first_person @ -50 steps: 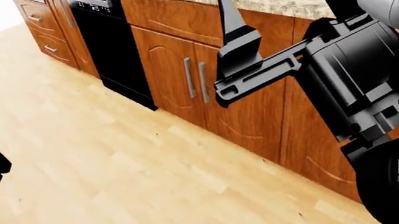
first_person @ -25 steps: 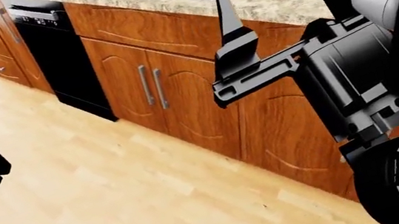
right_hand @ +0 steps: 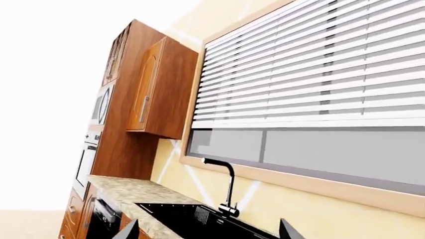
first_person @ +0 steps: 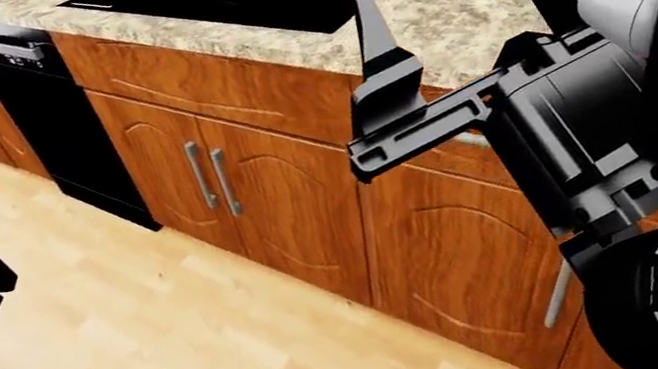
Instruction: Move the drinks to the dining counter.
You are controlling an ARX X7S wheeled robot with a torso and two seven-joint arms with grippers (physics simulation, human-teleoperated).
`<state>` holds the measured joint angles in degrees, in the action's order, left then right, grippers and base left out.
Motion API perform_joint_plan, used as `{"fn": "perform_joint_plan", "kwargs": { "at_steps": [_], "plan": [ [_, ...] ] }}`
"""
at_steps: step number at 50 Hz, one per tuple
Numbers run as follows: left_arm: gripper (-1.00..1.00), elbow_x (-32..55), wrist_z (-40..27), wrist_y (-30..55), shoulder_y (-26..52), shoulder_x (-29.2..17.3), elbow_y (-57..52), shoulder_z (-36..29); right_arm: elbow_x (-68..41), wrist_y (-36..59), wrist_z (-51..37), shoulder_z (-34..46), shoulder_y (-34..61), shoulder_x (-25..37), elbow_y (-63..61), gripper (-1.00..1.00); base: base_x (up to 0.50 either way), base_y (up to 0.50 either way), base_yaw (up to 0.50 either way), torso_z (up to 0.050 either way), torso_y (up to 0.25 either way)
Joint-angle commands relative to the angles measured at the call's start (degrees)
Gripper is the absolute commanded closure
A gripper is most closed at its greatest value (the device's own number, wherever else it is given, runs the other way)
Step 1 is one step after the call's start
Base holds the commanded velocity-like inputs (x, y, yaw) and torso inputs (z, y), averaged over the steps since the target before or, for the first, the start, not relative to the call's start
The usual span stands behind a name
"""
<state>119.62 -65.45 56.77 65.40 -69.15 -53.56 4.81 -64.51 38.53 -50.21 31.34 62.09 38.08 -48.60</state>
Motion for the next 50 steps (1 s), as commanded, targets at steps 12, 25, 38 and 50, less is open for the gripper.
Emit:
{"fn": "perform_joint_plan", "kwargs": {
  "at_steps": [12, 25, 38, 50],
  "plan": [
    [-1.0, -0.17, 0.31, 0.32, -1.22, 0.04, -0.01, 1.35, -1.62, 0.55, -0.28, 0.38, 0.98, -0.45, 1.05, -1.0, 0.54, -0.18, 0.0, 0.0, 0.003],
    [-1.0, 0.19, 0.08, 0.25, -1.17, -0.2, -0.06, 1.64, -1.57, -0.34, 0.27, 0.17, 0.42, 0.04, 0.16, -1.0, 0.07, -0.09, -0.38, 0.0, 0.0],
    [-1.0, 0.29, -0.18, 0.36, -0.11, -0.02, -0.01, 0.46, -1.69, -0.65, 0.0, 0.01, 0.13, 0.49, -0.15, -1.0, 0.0, 0.0, -0.5, 0.0, 0.0],
    [-1.0, 0.87, -0.09, 0.22, -0.58, -0.52, -0.01, 1.63, -1.37, -0.54, 0.08, 0.45, 0.39, 0.15, 0.28, -1.0, 0.0, 0.0, -0.5, 0.0, 0.0]
  ]
}}
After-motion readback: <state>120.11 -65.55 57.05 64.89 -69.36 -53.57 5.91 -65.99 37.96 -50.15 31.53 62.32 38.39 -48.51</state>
